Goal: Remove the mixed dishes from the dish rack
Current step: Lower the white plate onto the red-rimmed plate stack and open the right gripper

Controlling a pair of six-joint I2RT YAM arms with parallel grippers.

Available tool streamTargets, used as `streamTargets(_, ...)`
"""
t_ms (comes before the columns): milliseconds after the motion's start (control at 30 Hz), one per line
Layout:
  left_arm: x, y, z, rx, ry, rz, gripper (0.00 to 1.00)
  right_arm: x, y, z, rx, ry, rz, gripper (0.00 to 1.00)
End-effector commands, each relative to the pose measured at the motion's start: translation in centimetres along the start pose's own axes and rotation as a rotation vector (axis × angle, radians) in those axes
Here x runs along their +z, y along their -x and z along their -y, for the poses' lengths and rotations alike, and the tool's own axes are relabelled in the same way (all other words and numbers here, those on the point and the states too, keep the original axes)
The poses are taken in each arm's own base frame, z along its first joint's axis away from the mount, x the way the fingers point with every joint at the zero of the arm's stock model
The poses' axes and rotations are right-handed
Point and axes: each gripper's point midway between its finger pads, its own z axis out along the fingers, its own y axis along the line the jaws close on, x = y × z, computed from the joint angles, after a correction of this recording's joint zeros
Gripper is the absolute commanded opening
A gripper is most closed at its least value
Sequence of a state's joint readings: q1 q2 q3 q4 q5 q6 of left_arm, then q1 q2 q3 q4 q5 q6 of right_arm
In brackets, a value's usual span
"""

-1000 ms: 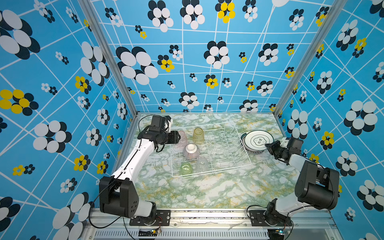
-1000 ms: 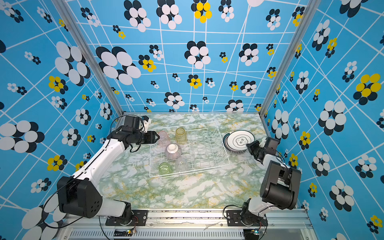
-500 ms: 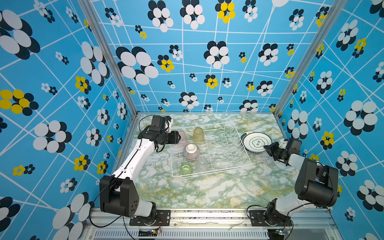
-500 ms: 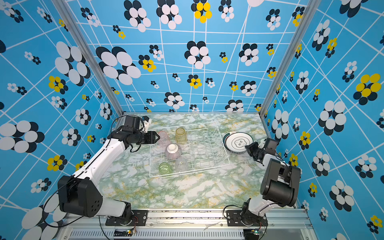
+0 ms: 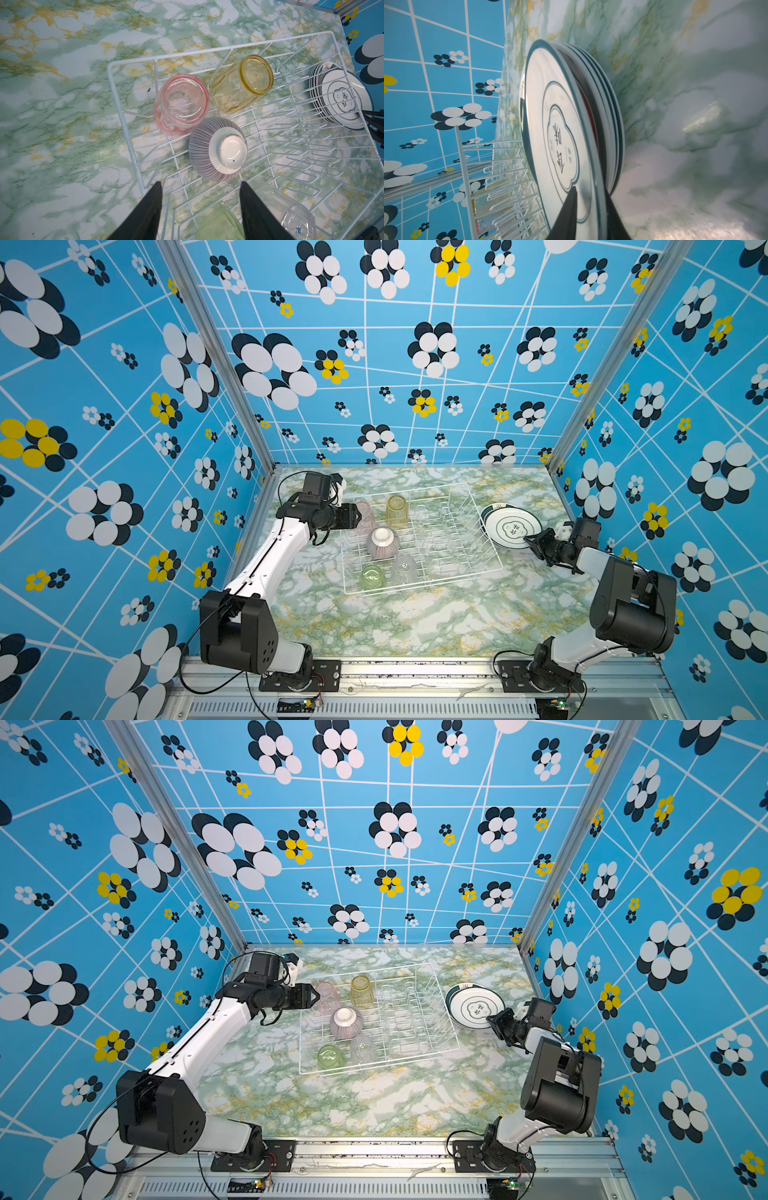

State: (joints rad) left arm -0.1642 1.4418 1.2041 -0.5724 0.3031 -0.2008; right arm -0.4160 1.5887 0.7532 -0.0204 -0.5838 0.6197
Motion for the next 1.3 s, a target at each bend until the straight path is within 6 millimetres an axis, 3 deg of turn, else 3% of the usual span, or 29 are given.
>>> streamTargets(0,0.5,-0.3,-0.5,-0.012,-0.006,-0.011,0.61,-0.8,0.3,-0.3,-0.047,-0.026,0.001,0.23)
streamTargets(433,0.6,-0.6,-0.7,-0.013,-0.006,-0.016,0.61,-1.7,0.0,0.3,-0.091,-0.091,-0.013,0.41)
streamTargets(667,0.9,-0.7,-0.8,-0.014,-0.006,-0.025,0.60,-2.6,0.7,1.3,-0.149,-0.217,0.006,0.67)
streamTargets(900,1.1,-0.8,-1.2,-0.015,0.009,-0.032,0.60,-2.8,1.2,0.8,-0.220,-0.299,0.014,0.70)
streamTargets(1267,1.2,-1.0,-1.9,-0.024,0.017,-0.039,0.61,-1.2,1.6,-0.4,-0.296,-0.386,-0.013,0.75)
